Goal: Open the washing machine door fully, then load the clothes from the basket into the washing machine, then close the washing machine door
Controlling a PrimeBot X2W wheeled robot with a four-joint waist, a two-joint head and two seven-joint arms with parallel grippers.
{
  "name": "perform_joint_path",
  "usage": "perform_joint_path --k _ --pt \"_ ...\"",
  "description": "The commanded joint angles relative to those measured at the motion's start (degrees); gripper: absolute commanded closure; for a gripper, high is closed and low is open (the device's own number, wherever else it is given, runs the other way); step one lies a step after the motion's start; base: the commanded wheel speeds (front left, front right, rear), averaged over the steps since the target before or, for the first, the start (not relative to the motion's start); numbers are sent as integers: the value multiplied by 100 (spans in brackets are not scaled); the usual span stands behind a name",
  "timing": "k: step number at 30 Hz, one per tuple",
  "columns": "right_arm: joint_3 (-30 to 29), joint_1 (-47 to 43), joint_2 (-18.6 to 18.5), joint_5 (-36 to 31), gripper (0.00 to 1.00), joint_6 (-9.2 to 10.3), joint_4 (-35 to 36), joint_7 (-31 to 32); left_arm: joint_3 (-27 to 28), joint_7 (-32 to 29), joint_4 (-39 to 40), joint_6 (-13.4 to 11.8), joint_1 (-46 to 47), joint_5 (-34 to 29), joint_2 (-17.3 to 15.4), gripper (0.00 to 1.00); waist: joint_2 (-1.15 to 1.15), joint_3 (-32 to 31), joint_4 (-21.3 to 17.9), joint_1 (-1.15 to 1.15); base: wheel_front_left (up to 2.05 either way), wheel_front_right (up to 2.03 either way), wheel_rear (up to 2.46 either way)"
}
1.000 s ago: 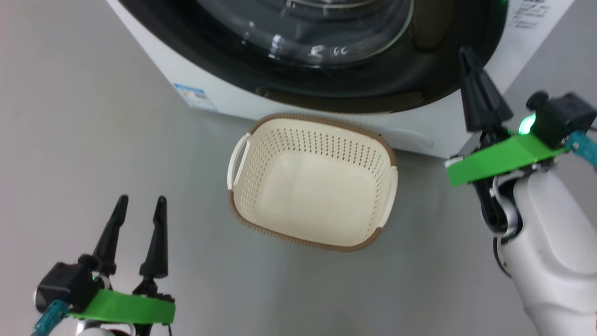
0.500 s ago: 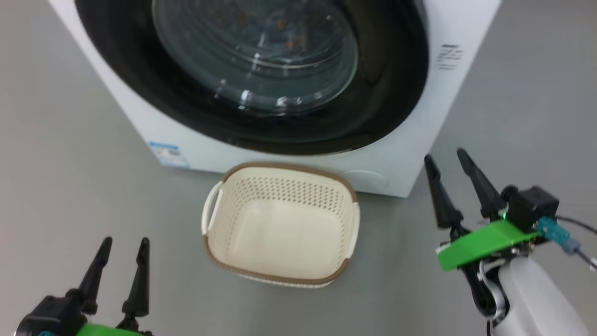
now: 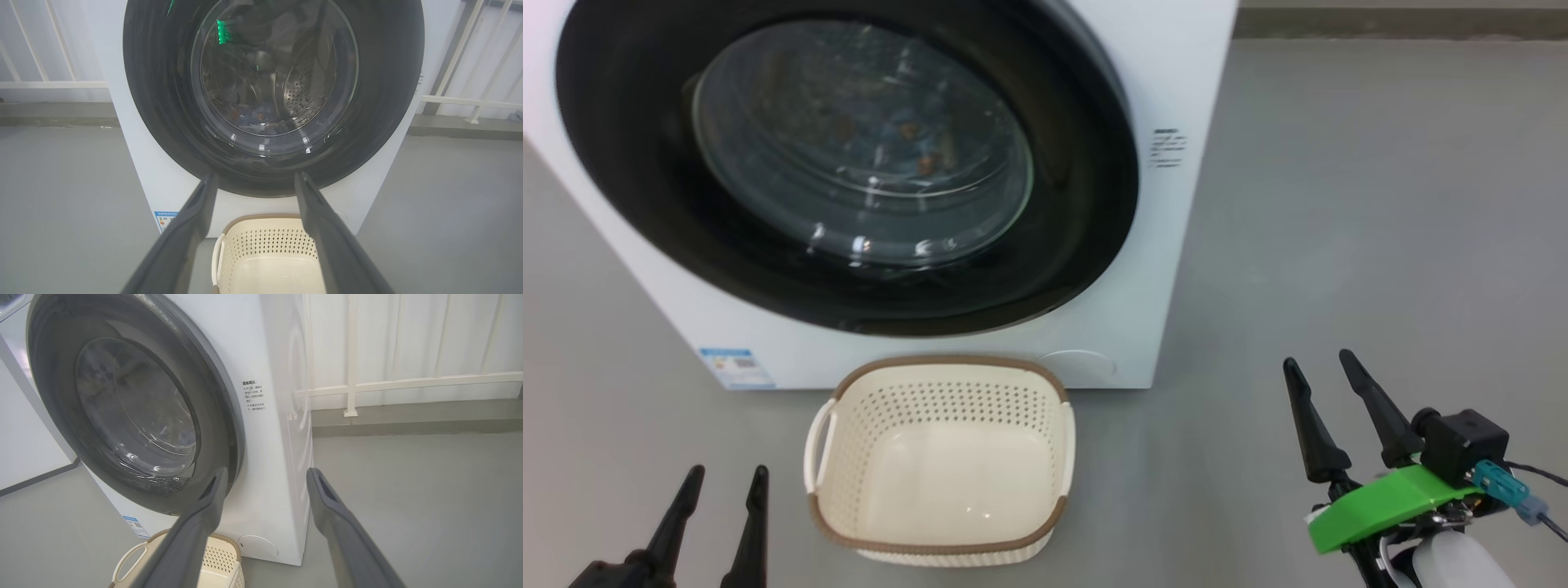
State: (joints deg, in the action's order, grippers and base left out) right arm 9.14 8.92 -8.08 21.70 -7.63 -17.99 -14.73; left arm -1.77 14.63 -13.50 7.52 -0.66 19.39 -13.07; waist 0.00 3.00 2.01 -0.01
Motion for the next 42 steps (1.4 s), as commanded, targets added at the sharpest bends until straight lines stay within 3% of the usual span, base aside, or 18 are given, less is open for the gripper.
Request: perform_joint_path --k 1,19,42 --pt "81 -19 -71 19 0 14 166 -27 225 37 82 -3 72 49 -157 0 0 -194 -261 1 0 0 0" --pt "-198 -674 -153 -1 0 14 342 -27 566 37 68 -3 -297 93 -135 0 0 -474 -809 1 0 0 0" --pt "-323 -788 -111 -49 0 14 402 -27 659 37 53 -3 -329 84 -122 0 0 -482 -832 1 0 0 0"
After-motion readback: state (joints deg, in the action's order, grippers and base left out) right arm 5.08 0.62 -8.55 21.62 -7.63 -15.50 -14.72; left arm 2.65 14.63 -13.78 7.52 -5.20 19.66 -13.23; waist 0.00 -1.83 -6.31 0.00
